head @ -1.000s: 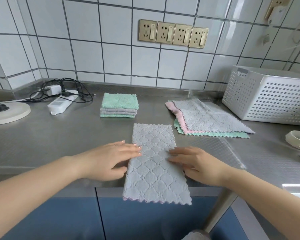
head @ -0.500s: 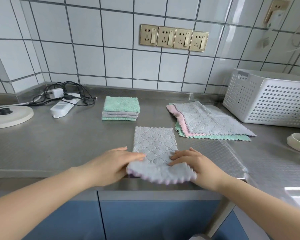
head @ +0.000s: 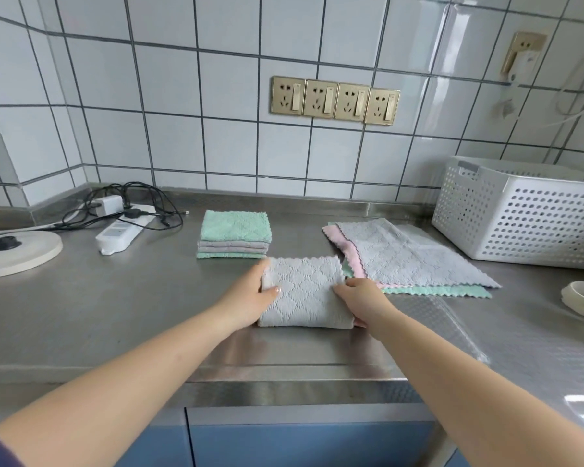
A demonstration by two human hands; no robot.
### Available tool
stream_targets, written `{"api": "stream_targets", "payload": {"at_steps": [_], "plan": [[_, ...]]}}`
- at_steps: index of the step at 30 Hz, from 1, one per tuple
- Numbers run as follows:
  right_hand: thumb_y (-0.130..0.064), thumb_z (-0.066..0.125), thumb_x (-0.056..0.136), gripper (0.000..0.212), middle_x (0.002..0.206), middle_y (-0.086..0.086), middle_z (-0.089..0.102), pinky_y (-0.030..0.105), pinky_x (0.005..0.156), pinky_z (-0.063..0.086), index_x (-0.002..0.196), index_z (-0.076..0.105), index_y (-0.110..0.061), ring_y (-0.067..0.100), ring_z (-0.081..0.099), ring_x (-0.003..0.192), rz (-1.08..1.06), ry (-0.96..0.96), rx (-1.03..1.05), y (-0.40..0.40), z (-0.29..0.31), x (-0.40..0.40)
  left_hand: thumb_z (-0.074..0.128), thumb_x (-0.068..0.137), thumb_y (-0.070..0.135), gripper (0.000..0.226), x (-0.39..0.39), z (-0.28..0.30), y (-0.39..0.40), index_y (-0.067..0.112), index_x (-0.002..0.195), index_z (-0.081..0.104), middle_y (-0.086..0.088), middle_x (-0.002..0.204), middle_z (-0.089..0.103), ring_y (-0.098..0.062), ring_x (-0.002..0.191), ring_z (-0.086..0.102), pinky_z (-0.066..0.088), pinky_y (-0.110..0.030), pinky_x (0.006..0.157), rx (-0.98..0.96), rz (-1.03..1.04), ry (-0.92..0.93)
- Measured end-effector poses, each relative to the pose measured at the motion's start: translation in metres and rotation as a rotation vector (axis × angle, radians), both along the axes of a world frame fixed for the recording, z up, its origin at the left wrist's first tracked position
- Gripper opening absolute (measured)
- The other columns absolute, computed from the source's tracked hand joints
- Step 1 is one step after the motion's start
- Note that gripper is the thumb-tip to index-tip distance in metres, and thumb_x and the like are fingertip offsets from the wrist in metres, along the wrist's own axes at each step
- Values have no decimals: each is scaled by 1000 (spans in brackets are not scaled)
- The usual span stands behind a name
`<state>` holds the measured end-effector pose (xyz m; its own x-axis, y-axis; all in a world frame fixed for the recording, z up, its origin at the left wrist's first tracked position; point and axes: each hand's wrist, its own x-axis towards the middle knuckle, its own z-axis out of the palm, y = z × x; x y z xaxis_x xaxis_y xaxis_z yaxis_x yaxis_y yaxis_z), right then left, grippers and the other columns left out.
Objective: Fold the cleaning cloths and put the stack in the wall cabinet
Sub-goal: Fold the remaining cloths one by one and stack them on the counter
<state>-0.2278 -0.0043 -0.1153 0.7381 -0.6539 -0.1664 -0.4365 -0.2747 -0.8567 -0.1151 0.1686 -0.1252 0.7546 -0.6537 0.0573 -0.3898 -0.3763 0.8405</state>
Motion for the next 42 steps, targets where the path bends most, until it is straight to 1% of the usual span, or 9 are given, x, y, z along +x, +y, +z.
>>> {"api": "stream_targets", "payload": {"at_steps": [4, 12, 16, 20, 24, 28, 33, 37, 42], "plan": [[-14, 49, 87, 32, 87, 18, 62, 32, 66, 45, 111, 58, 6, 22, 55, 76, -2, 59, -50, -2, 0, 5, 56, 91, 15, 36, -2, 8, -5, 14, 127, 56, -14, 132, 54, -25, 119, 50, 37, -21, 85, 167, -3, -85], [-14, 45, 89, 50, 99, 5, 56, 33, 69, 50, 139, 42, -15, 23, 55, 82, 31, 108, -137, -5, -1, 11, 55, 92, 15, 34, -3, 13, -12, 11, 126, 57, -16, 131, 53, -27, 118, 50, 35, -21, 82, 202, 13, -119], [-13, 41, 90, 51, 107, 9, 60, 24, 56, 44, 141, 37, -15, 21, 53, 74, 45, 116, -204, -3, 1, 14, 55, 92, 18, 37, 0, 15, -14, 12, 129, 54, -15, 133, 52, -26, 120, 50, 38, -22, 87, 264, 10, -148], [-15, 42, 90, 52, 82, 2, 52, 26, 53, 45, 142, 35, -16, 21, 52, 68, 8, 121, -158, -6, 1, 14, 51, 92, 35, 47, 1, 20, -17, 21, 136, 42, -7, 135, 41, -25, 125, 42, 36, -31, 97, 495, 40, -528], [-25, 45, 93, 55, 118, 10, 53, 35, 80, 46, 144, 26, -19, 30, 57, 101, 10, 172, -412, -9, 19, 11, 41, 96, 30, 40, -4, 21, -29, 17, 133, 45, -2, 145, 37, -23, 134, 34, 29, -34, 106, 443, 18, -769], [-20, 39, 93, 42, 142, 13, 36, 38, 96, 39, 135, 41, -13, 30, 43, 124, 116, 104, -688, 0, 23, 25, 34, 95, 17, 38, -5, 15, -50, 10, 130, 46, -7, 147, 38, -23, 141, 27, 23, -41, 113, 518, -60, -707], [-29, 28, 97, 37, 141, -1, 39, 57, 108, 16, 128, 48, -29, 22, 29, 137, 318, 277, -802, 24, -12, 39, 28, 97, 21, 49, -1, -11, -56, 13, 145, 26, -2, 156, 19, -19, 145, 14, 11, -45, 116, 599, -50, -537], [-39, 22, 97, 46, 156, -6, 17, 61, 111, 7, 143, 25, -38, 14, 9, 145, 329, 341, -796, 17, -24, 36, 24, 100, 30, 50, 3, -17, -49, 18, 148, 18, 4, 158, 9, -15, 146, 7, 6, -48, 117, 587, -66, -522], [-41, 21, 96, 51, 158, -4, 8, 60, 112, 3, 146, 15, -38, 15, 3, 146, 324, 361, -804, 15, -25, 33, 23, 96, 49, 61, 7, -16, -39, 22, 149, 9, -6, 159, -1, -23, 146, 0, 0, -49, 116, 661, 0, -453]]}}
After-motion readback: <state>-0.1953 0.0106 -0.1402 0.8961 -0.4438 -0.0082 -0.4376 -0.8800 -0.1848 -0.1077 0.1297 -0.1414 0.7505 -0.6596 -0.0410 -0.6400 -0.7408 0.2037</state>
